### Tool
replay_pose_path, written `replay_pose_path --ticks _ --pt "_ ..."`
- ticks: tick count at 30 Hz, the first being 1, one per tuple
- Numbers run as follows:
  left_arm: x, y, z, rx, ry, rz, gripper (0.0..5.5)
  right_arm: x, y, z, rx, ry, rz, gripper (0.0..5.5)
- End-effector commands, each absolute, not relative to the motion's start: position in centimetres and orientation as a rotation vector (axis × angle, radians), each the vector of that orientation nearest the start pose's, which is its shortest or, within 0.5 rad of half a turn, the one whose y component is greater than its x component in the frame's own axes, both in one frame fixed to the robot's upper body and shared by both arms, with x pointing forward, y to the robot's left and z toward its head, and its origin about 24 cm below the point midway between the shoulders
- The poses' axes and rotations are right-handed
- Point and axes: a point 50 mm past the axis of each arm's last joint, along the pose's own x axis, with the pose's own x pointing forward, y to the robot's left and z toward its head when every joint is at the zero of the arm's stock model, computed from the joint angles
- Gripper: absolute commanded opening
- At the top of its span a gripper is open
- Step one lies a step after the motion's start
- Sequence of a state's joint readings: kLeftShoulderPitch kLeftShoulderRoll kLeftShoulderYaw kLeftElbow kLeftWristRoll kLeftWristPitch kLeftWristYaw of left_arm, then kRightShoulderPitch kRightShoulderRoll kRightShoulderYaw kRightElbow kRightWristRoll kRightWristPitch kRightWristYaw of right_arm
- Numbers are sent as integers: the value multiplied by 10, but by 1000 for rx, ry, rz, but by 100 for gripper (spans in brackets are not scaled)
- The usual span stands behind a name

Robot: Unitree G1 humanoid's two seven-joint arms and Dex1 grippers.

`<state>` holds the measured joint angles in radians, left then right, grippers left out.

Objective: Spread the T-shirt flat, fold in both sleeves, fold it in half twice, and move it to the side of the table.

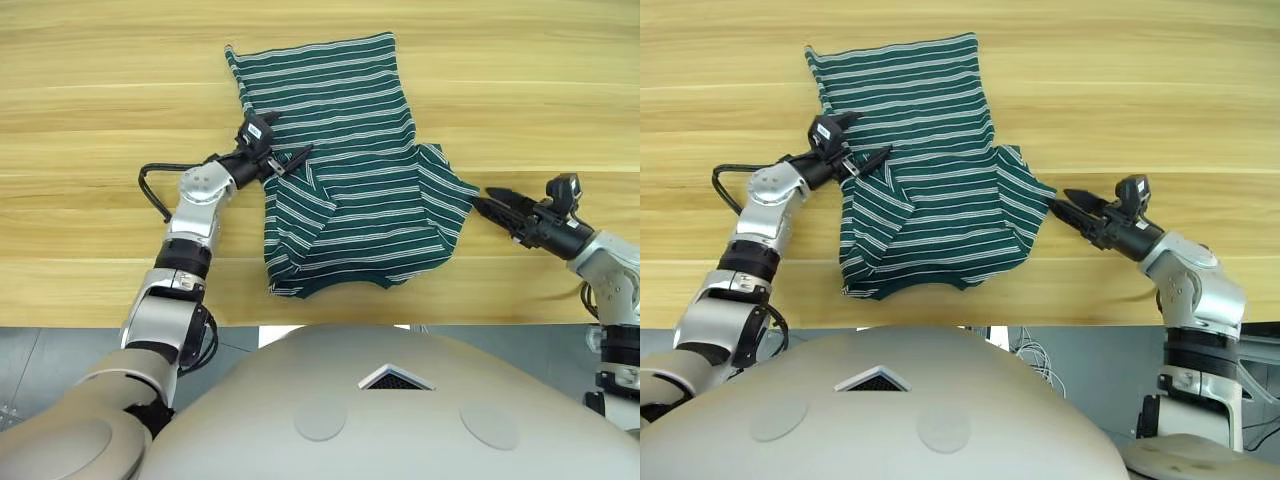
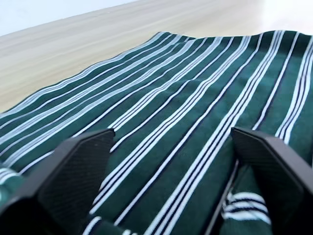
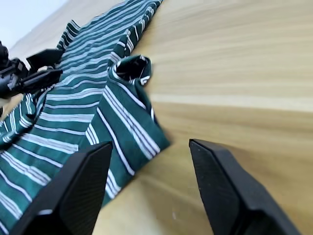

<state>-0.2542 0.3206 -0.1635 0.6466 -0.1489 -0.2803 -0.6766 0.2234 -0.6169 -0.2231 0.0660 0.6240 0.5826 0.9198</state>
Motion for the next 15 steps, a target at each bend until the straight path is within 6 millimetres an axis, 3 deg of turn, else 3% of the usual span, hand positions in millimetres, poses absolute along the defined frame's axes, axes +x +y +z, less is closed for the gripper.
replay_pose_path --ticks 1,11,15 --pt "265 175 -26 161 282 -771 427 166 -266 4 451 718 581 294" --pt "259 166 -31 125 291 -831 427 161 -242 4 404 757 633 294" --pt "258 165 -31 116 294 -839 427 166 -240 6 367 728 604 219"
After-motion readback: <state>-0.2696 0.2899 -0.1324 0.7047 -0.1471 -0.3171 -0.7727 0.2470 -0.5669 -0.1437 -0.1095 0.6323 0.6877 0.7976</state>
